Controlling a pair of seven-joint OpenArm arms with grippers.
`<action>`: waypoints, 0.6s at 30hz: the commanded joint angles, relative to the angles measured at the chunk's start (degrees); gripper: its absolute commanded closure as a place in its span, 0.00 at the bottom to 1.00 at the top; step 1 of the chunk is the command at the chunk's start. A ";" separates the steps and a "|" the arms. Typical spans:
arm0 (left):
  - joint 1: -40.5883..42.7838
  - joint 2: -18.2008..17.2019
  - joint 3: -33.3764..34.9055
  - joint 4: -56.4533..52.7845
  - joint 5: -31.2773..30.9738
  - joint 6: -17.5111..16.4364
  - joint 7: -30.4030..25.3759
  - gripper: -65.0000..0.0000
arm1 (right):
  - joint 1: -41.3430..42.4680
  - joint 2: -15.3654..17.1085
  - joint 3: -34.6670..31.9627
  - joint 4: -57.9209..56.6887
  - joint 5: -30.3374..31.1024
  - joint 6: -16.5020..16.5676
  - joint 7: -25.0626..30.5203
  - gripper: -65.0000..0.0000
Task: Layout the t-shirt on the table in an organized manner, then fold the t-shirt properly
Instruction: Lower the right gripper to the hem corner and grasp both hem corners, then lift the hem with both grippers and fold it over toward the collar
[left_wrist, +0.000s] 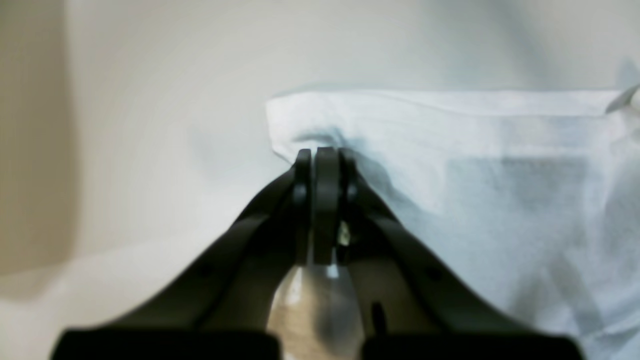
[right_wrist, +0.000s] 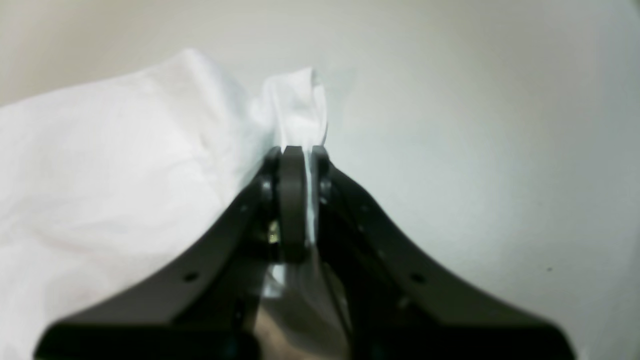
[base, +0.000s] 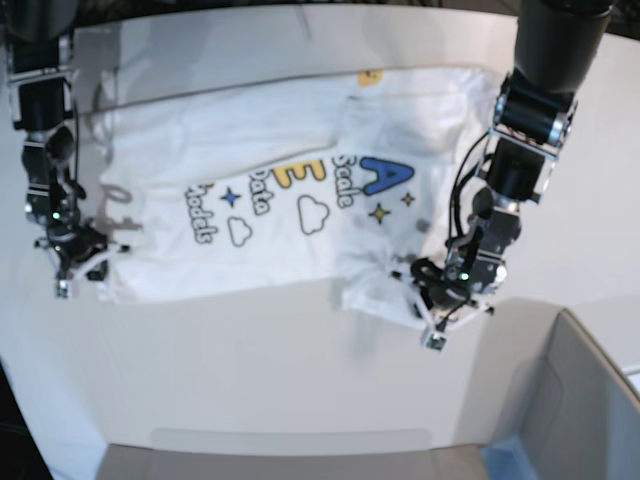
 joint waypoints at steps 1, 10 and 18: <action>-0.59 -0.57 0.10 -0.09 0.32 -0.07 3.11 1.00 | 0.40 0.26 -0.17 -0.36 -0.82 0.38 -5.02 1.00; 5.74 -0.48 -19.24 18.02 0.32 -0.07 7.07 1.00 | 0.40 -0.17 6.51 7.20 -1.09 0.38 -5.19 1.00; 10.58 -0.57 -21.27 35.60 0.41 -0.07 17.70 1.00 | 0.31 -0.09 7.56 9.66 -1.17 0.64 -5.28 1.00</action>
